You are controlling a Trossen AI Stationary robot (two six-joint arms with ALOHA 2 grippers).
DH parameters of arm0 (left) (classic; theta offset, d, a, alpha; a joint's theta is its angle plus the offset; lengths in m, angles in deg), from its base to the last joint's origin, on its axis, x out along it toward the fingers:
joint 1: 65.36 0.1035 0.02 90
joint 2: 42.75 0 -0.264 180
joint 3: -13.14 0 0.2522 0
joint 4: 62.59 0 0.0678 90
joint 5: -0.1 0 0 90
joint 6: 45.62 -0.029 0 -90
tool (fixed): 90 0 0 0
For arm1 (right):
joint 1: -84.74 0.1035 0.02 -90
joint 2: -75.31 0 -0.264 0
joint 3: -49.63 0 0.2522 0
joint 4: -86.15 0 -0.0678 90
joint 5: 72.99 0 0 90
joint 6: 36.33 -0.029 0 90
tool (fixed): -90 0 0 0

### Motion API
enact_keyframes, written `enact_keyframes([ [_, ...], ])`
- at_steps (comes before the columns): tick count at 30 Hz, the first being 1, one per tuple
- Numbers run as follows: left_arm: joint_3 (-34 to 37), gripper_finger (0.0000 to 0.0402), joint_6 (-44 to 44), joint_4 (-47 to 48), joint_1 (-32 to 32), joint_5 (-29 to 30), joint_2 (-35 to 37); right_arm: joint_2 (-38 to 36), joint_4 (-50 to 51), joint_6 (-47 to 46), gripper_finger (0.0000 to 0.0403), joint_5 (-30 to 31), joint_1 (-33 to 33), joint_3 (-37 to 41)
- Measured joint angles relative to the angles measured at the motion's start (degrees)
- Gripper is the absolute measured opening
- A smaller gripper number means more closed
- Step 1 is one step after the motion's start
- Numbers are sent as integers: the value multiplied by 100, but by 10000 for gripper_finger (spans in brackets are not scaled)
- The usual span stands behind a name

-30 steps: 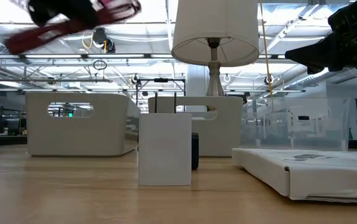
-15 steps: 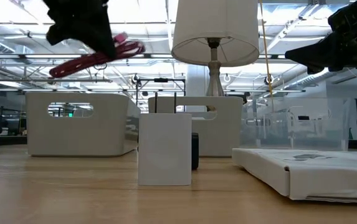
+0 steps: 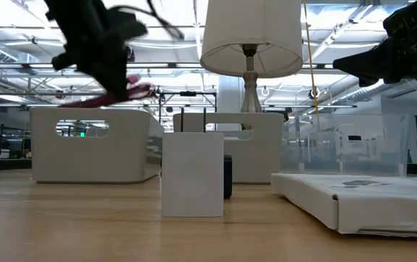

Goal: Pick and place items into bin
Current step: Put the pink charger cable into the left gray bin

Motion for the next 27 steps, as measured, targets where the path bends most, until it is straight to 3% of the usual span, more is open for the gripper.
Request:
enact_keyframes([
  [19, 274, 20, -488, -660, 446, -771, -803, 26, 6, 1, 0, 0, 1, -1],
  [27, 274, 56, -742, -764, 472, -919, -939, 57, 0, 2, 0, 0, 1, 0],
])
